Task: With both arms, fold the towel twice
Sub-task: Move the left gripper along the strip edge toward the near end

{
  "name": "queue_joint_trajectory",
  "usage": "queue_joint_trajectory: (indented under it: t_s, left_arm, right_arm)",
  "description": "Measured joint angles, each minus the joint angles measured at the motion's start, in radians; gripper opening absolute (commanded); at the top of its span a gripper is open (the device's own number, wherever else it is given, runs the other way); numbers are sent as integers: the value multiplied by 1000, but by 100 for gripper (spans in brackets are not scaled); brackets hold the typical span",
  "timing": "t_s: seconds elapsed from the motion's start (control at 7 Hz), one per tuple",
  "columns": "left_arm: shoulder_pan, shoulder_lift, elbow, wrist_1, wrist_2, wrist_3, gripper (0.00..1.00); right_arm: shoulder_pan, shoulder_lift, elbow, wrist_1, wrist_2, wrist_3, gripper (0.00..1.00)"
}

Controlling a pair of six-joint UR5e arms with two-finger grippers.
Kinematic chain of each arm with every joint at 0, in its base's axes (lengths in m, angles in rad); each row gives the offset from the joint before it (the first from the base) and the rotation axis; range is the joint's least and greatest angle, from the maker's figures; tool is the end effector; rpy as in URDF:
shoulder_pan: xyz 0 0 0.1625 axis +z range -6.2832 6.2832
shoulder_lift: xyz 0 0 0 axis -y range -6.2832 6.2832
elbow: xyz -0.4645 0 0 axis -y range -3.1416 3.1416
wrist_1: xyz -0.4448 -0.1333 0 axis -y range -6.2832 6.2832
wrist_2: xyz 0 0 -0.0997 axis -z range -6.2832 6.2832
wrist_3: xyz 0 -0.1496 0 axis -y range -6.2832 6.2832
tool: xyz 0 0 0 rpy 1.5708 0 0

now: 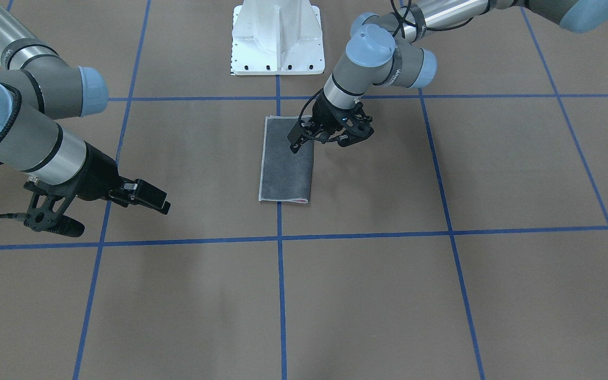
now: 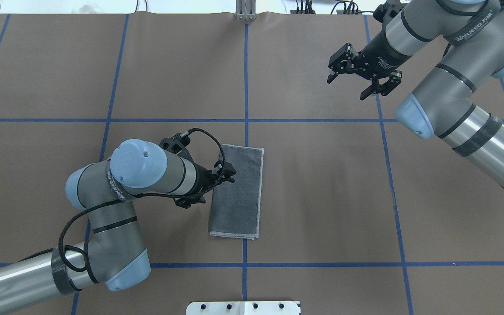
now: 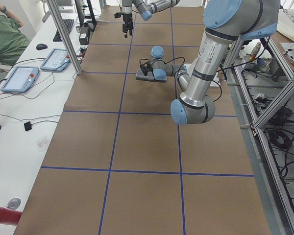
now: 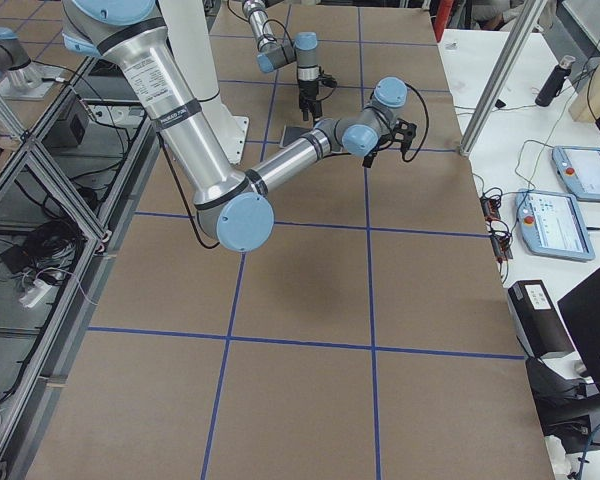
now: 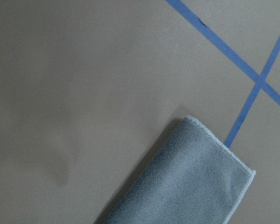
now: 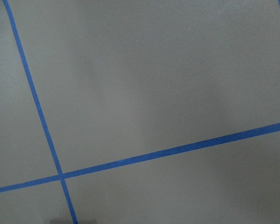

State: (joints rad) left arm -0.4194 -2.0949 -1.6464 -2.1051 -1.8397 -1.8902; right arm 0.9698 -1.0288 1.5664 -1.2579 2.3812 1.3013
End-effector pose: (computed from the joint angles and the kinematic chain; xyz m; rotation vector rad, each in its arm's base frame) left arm 0.6674 -0.4000 0.2843 -0.1848 1.1501 -0.5023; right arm -0.4120 -0.6450 0.3257 -0.1524 -1.0925 0.2840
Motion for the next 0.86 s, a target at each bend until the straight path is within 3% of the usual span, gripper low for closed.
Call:
queue_joint_trajectory:
  t_s: [0.43, 0.57, 0.86]
  left_arm:
    - [58, 61, -65, 0, 26, -1, 98]
    - [72, 66, -70, 1, 36, -2, 89]
    - [86, 64, -72, 1, 41, -9, 84]
  right_arm:
    - [-2, -2, -2, 0, 0, 1, 100]
    - [-2, -2, -3, 0, 0, 0, 100]
    - [-4, -2, -3, 0, 0, 1, 100]
